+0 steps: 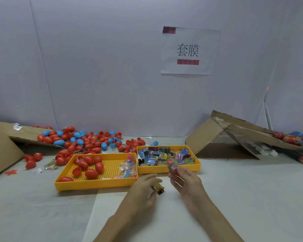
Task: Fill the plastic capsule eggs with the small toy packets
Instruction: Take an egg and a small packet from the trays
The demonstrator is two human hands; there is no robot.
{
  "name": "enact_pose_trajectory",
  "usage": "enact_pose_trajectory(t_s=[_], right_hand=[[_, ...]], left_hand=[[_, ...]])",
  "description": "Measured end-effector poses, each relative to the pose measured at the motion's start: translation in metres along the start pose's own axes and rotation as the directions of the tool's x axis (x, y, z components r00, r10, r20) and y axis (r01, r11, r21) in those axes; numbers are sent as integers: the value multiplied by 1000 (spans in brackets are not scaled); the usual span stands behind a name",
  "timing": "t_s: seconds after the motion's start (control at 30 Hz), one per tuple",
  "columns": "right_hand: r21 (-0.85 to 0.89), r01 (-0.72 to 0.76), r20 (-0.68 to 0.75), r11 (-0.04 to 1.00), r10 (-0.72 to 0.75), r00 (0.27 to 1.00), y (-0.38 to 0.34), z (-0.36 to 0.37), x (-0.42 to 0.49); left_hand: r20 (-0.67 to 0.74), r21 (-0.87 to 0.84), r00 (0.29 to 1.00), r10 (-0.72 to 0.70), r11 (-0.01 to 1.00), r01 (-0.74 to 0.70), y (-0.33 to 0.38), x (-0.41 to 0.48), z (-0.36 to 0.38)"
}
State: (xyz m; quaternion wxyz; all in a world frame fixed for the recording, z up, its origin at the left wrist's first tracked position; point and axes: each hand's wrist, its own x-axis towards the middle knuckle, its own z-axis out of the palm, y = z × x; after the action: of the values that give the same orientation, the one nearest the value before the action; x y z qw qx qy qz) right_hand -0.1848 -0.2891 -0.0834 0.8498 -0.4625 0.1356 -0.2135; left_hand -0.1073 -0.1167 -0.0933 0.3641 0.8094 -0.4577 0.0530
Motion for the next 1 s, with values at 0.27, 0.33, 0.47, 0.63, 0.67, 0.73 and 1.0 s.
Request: enact_pose_trajectory(t_s=[0.27, 0.33, 0.47, 0.63, 0.67, 0.73, 1.0], right_hand=[[49, -304, 11, 951, 304, 953, -27, 8, 26], [35, -287, 23, 957, 286, 958, -59, 17, 49], [313, 65, -96, 947, -36, 995, -153, 16, 105], [-60, 52, -274, 997, -67, 959, -148, -2, 116], [-200, 33, -240, 979, -81, 967, -130, -2, 109], [-433, 56, -140, 900, -128, 982, -90, 1, 88], [-882, 294, 271, 368, -114, 956, 12, 5, 35]], left_hand=[[63, 41, 998, 2, 999, -5, -2, 0, -2], [60, 49, 998, -2, 999, -1, -4, 0, -2], [65, 57, 998, 1, 998, -5, -6, 2, 1], [74, 95, 997, 4, 995, -11, -9, 3, 2], [66, 105, 998, 8, 994, -15, -9, 3, 3], [49, 94, 999, 3, 996, -8, -7, 1, 3], [-36, -67, 991, -125, 990, 123, -4, -1, 1]])
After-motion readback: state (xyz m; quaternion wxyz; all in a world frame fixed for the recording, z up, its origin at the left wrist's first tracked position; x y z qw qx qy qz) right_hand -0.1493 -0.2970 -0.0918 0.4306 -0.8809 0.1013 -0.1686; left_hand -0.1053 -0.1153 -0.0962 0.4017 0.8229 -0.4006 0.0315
